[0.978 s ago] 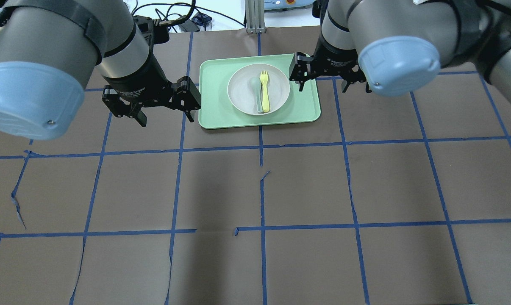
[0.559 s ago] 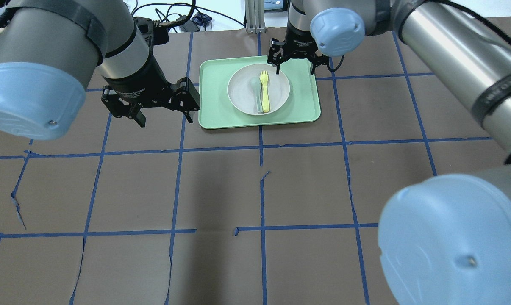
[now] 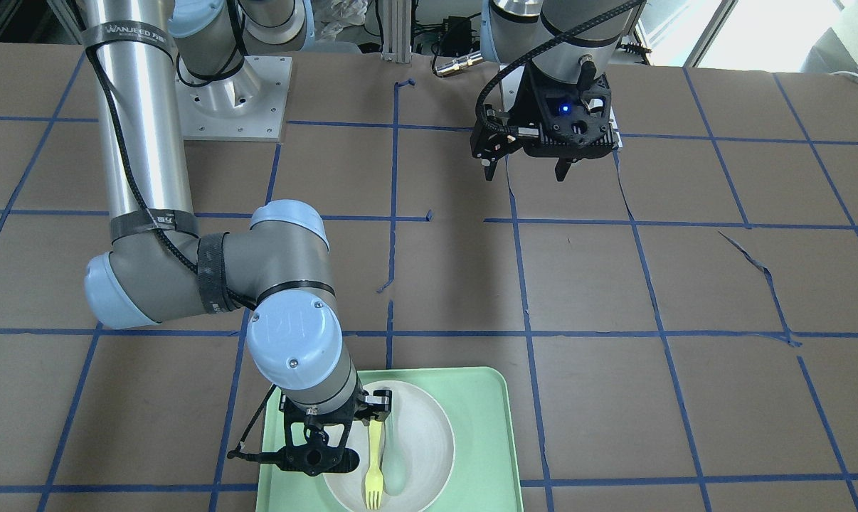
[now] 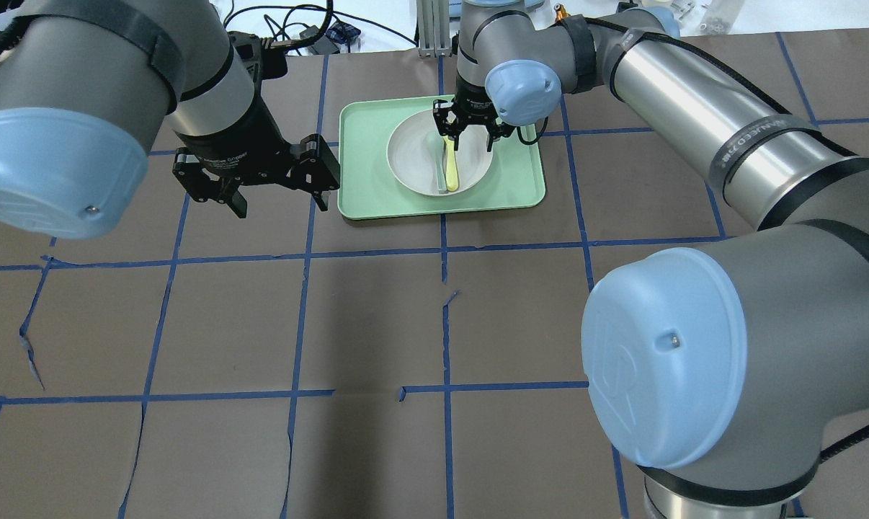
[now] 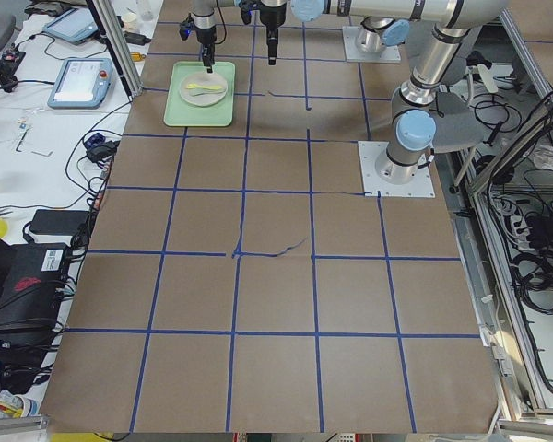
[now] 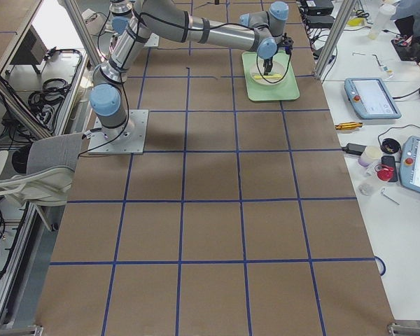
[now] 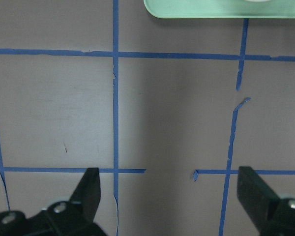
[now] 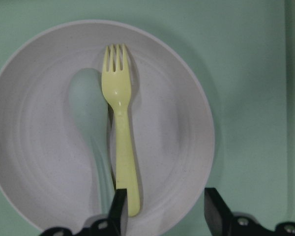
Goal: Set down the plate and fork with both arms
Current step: 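Move the right gripper over the yellow fork on the plate, then lower the right gripper and grasp the yellow fork handle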
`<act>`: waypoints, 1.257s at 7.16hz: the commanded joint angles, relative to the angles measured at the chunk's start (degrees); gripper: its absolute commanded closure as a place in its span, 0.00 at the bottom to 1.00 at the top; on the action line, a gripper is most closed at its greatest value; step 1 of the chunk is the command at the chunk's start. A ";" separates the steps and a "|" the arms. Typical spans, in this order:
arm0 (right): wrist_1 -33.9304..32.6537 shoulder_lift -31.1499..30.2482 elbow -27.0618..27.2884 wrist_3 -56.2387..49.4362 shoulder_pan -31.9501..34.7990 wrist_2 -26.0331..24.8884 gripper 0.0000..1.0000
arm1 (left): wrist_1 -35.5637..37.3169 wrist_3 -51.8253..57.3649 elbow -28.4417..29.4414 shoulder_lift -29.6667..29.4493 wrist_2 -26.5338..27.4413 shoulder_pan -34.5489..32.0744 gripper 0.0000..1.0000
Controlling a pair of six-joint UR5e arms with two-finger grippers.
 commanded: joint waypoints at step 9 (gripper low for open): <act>-6.38 5.34 0.13 0.28 1.32 0.99 0.48 | 0.20 0.09 -1.39 0.05 1.05 0.00 0.00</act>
